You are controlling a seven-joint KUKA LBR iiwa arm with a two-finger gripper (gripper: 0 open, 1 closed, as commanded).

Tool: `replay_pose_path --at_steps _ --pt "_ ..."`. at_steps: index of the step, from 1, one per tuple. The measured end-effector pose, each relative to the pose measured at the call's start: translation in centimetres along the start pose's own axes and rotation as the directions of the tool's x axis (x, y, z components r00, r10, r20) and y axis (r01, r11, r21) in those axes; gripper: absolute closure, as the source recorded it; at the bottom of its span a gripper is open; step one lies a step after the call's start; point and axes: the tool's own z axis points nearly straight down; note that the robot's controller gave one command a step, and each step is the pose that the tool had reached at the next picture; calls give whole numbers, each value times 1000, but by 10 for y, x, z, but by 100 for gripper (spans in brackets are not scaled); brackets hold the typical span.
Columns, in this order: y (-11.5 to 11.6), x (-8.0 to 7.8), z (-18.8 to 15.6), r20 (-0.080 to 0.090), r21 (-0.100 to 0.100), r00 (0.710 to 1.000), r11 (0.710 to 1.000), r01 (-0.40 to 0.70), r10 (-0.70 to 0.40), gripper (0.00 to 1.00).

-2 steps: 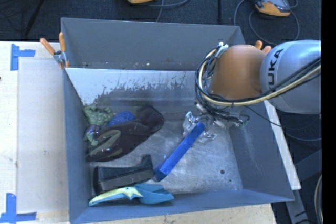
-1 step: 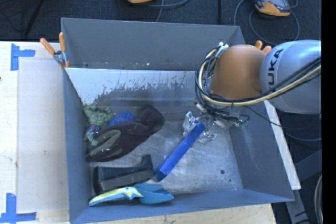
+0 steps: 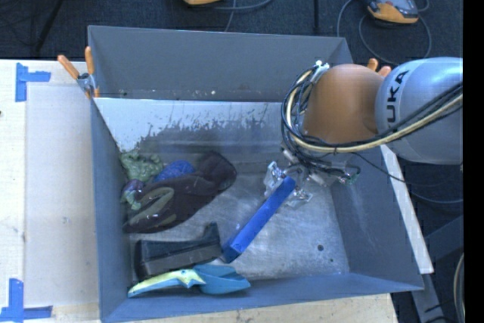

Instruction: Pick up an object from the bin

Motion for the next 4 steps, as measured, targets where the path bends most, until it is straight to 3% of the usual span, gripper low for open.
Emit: replay_pose_path --at_steps 4 --pt "2 0 -30 -5 -5 1000 1000 -2 2 100"
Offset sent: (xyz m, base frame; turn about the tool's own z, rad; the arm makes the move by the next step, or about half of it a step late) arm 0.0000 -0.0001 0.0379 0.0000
